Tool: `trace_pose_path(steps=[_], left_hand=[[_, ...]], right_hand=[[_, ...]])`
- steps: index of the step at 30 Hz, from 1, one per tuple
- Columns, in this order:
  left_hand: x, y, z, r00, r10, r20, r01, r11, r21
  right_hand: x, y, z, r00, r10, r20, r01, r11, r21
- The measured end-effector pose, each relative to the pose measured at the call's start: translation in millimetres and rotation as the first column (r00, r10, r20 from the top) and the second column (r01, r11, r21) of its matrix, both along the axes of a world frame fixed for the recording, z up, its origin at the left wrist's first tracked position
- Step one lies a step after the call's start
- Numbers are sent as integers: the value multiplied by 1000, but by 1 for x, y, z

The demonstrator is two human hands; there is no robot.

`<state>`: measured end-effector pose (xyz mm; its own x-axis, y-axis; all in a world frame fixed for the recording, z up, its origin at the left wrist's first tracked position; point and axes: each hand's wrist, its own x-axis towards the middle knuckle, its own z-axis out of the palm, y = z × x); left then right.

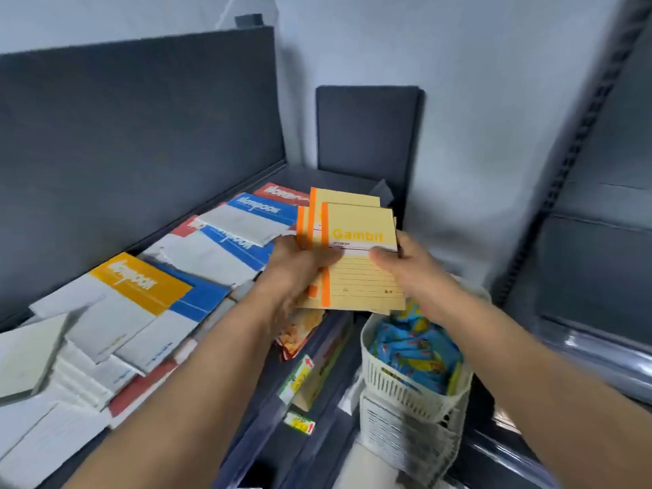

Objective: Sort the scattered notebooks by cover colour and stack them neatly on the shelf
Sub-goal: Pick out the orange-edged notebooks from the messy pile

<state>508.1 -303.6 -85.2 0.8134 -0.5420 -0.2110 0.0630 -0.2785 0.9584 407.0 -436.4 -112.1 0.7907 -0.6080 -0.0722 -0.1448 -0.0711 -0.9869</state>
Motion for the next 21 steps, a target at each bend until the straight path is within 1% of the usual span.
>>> trace_pose_path(steps=[2,4,7,11,14,16,18,21], left_hand=[[-27,-34,-7,992,-130,-3,130,992,8],[-55,-67,-14,974,-227,23,227,974,0],[-94,-112,-14,945,-323,41,324,946,2],[-137,-172,-14,893,-449,29,448,893,32],[-164,-213,-18,862,-506,31,504,862,64],[-181,-242,-22,855,-517,31,512,853,102],[-193,-273,-30,862,-505,32,496,856,148],[-197,-300,-48,876,-482,-9,470,850,237]], right_hand=[[-43,-19,0,991,-132,-34,133,991,4],[-82,-38,3,970,-238,-56,236,971,-31],[-132,-64,9,937,-340,-76,337,940,-52],[-185,-106,10,887,-453,-89,454,891,-20],[-211,-140,6,838,-534,-111,538,843,4],[-224,-165,1,808,-572,-143,579,815,14],[-234,-192,-8,794,-577,-194,591,807,18],[-241,-221,-26,798,-530,-286,561,827,31]])
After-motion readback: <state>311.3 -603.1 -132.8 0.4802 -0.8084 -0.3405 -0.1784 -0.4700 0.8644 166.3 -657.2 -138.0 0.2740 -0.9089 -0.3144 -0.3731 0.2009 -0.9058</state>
